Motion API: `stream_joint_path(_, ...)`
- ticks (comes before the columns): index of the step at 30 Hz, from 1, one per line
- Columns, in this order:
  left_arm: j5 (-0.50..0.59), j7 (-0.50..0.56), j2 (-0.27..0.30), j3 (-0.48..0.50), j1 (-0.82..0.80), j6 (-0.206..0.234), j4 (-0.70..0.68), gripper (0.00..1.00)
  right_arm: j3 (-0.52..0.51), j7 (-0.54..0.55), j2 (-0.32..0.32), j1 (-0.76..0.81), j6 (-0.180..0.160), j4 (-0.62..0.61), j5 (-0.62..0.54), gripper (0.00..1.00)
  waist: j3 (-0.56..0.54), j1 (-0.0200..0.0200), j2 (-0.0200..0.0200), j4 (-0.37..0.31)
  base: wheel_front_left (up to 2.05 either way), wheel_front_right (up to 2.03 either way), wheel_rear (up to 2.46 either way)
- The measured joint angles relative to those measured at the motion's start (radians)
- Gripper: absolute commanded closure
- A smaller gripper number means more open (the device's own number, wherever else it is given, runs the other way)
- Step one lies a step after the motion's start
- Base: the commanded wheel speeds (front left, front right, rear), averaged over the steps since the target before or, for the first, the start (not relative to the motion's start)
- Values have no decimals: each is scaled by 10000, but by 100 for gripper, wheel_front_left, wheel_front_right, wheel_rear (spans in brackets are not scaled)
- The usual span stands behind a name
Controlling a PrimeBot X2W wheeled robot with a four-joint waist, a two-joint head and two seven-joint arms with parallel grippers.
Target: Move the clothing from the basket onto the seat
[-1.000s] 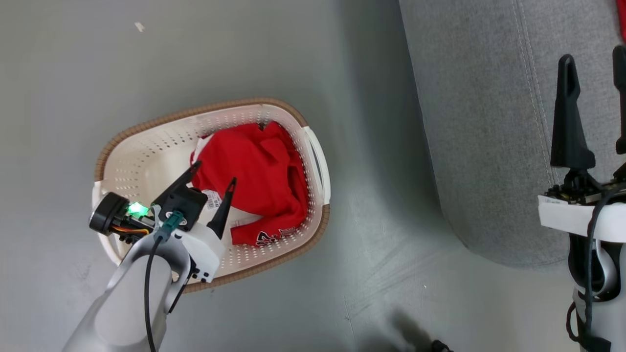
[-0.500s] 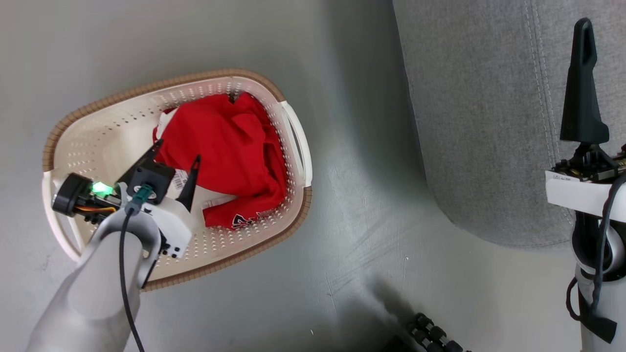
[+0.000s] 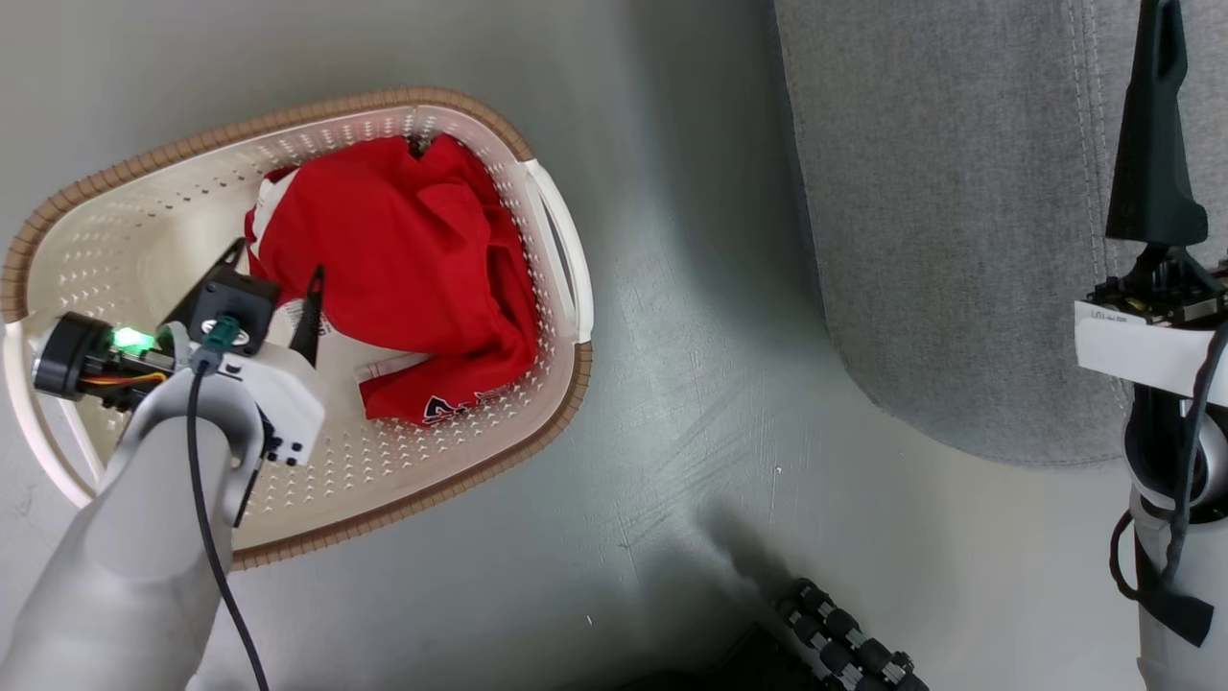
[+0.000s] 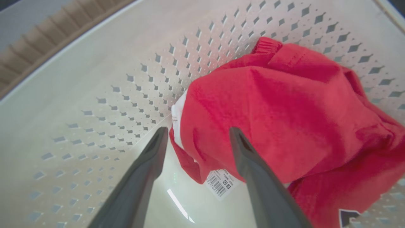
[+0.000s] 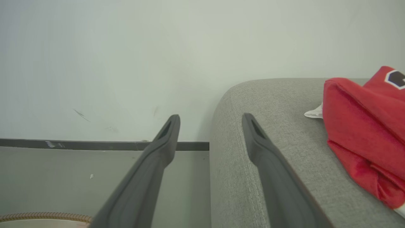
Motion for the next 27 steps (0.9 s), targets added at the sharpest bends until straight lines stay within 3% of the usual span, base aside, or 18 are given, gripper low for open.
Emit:
stream_joint_path(6, -31, 61, 100, 209, -269, 194, 359, 0, 25, 0, 0, -77, 0, 2, -2, 0, 299, 0, 0, -52, 0, 0, 0)
stream_joint_path(22, -161, 311, -92, 230, -1175, 169, 1147, 0, 104, 0, 0, -447, 0, 4, -12, 0, 932, 1, 0, -31, 0, 0, 0)
stream_joint_path(23, -161, 364, -109, 221, -1218, 165, 1229, 18, 94, 0, 0, -447, 0, 6, -12, 0, 963, 0, 0, -28, 0, 0, 0)
stream_joint_path(24, -161, 364, -125, 217, -1238, 157, 1275, 56, 81, 0, 0, -448, 0, 6, -13, 0, 991, 1, 0, -24, 0, 0, 0)
stream_joint_path(25, -163, 364, -151, 209, -1251, 153, 1308, 56, 54, 0, 0, -453, 0, 6, -13, 0, 1017, 0, 0, -17, 0, 0, 0)
stream_joint_path(26, -167, 353, -196, 192, -1259, 128, 1325, 100, 8, 0, 0, -459, 0, 6, -13, 0, 1037, 1, 0, -4, 0, 0, 0)
stream_joint_path(27, -167, 339, -228, 176, -1260, 56, 1331, 100, -40, 0, 0, -475, 0, 15, -13, 0, 1047, 0, 0, 14, 0, 0, 0)
